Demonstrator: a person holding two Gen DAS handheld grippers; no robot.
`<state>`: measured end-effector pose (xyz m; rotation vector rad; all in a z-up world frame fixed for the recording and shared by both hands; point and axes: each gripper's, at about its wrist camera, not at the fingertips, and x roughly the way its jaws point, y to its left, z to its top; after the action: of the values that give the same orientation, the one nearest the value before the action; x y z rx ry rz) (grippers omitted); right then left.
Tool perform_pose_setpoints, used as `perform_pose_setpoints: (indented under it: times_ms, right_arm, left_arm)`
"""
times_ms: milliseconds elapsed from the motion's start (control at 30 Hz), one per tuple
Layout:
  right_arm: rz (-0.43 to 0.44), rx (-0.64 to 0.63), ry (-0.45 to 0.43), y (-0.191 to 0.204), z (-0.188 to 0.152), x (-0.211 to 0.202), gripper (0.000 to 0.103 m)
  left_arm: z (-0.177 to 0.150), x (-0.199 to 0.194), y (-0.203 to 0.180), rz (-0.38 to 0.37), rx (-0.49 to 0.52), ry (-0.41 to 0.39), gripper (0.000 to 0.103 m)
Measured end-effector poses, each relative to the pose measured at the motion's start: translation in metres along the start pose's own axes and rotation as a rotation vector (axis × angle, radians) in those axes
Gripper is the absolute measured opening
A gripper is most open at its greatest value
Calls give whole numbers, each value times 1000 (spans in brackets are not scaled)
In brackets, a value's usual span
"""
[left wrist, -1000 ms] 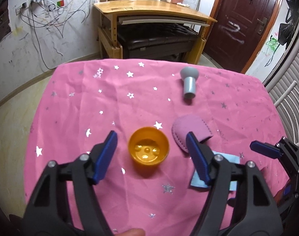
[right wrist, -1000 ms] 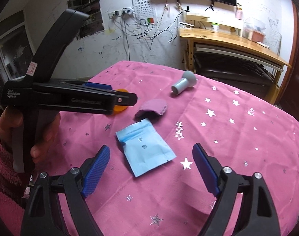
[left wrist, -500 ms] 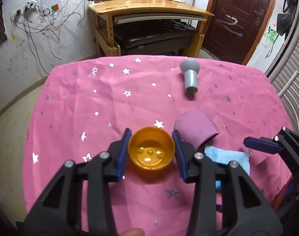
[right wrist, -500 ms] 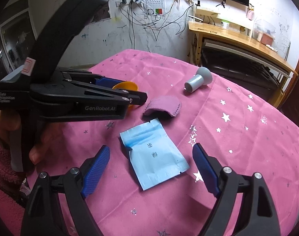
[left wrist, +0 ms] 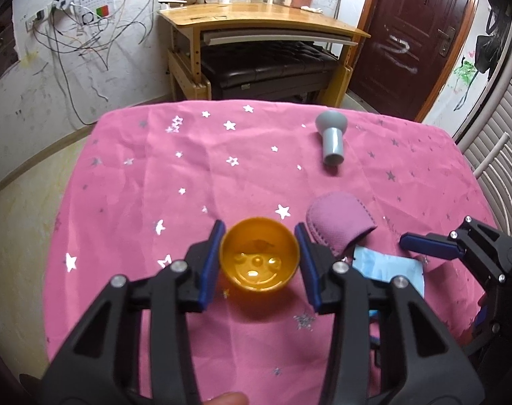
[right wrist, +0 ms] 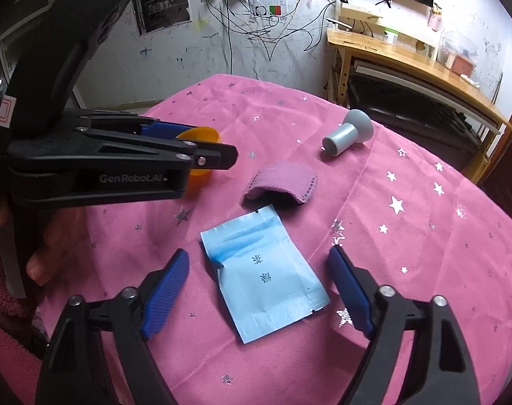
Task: Collect trash
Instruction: 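Grasp the orange cup with the left tool while the right tool grasps the blue wipe packet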
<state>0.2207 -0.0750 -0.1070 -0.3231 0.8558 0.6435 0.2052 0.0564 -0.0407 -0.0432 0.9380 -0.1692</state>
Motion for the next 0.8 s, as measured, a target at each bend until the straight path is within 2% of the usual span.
perform_pose_setpoints:
  times_ms: [67, 167, 367, 800]
  right_arm:
    - [0, -7, -1, 1, 0, -2, 54]
    - [0, -24, 6, 3, -1, -4, 46]
    - [-26, -29, -1, 9, -6, -8, 45]
    - [-37, 18, -88, 3, -15, -47, 45]
  left_arm:
    - [-2, -1, 0, 0, -1, 0, 40]
    - [-3, -4, 1, -2, -5, -4, 40]
    - [-6, -12, -3, 1, 2, -21, 40]
    - [-7, -37, -21, 22, 15, -65, 40]
